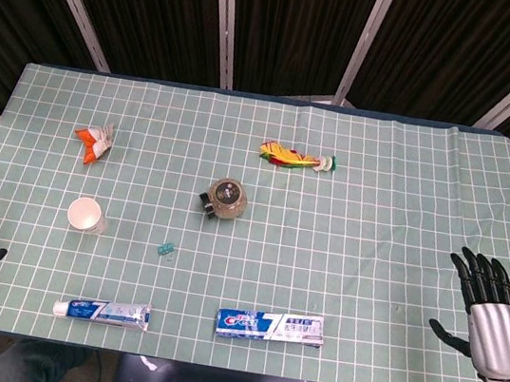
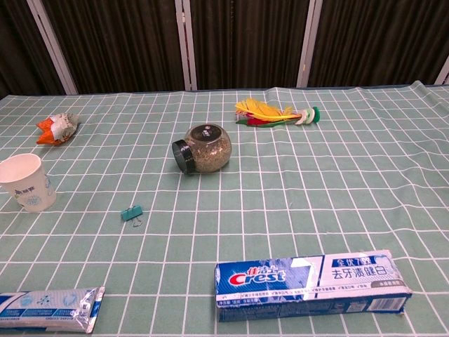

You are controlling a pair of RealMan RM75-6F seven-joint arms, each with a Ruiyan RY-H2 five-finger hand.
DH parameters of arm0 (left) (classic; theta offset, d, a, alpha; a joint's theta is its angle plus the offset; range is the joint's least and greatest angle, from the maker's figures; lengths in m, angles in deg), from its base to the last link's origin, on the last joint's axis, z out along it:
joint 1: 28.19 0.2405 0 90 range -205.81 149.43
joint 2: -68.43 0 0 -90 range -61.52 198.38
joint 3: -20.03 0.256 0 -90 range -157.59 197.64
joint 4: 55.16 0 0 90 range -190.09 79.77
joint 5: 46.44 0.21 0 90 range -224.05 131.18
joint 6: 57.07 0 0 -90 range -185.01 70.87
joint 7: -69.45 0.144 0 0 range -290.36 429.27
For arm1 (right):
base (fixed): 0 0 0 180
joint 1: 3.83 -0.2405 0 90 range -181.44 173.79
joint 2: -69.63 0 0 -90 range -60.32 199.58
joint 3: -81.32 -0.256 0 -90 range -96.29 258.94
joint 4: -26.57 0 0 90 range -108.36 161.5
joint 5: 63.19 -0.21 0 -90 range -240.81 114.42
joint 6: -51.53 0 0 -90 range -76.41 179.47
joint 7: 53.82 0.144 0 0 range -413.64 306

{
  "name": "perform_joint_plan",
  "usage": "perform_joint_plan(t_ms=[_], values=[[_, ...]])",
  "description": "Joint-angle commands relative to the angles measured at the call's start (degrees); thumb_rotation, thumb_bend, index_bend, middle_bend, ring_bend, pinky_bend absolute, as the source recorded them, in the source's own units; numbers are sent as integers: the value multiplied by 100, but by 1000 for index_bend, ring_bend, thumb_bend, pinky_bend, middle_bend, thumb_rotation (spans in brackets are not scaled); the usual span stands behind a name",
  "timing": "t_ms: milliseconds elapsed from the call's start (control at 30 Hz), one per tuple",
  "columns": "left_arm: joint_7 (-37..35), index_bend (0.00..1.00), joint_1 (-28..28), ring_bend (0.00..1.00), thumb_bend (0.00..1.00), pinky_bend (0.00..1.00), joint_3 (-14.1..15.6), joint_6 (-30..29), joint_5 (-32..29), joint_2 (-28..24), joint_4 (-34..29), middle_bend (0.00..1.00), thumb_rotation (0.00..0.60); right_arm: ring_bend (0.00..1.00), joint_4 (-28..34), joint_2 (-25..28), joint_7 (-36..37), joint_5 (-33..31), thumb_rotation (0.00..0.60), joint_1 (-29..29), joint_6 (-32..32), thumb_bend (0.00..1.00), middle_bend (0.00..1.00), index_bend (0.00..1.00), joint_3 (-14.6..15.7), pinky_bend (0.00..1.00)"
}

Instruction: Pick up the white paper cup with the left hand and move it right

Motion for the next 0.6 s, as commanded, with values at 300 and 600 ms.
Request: perform_joint_plan(t_ms=[300, 600], values=[[361, 0, -102, 0, 0, 0, 3, 187, 94, 79, 213, 0, 600, 0, -65, 48, 65, -65, 600, 156, 35, 0, 0, 0, -151, 0], [3413, 0, -1400, 0, 0, 0, 17, 1898, 1174, 422, 1079, 0, 600, 0, 14, 98, -26, -232, 600, 133, 277, 0, 0, 0, -290, 0]])
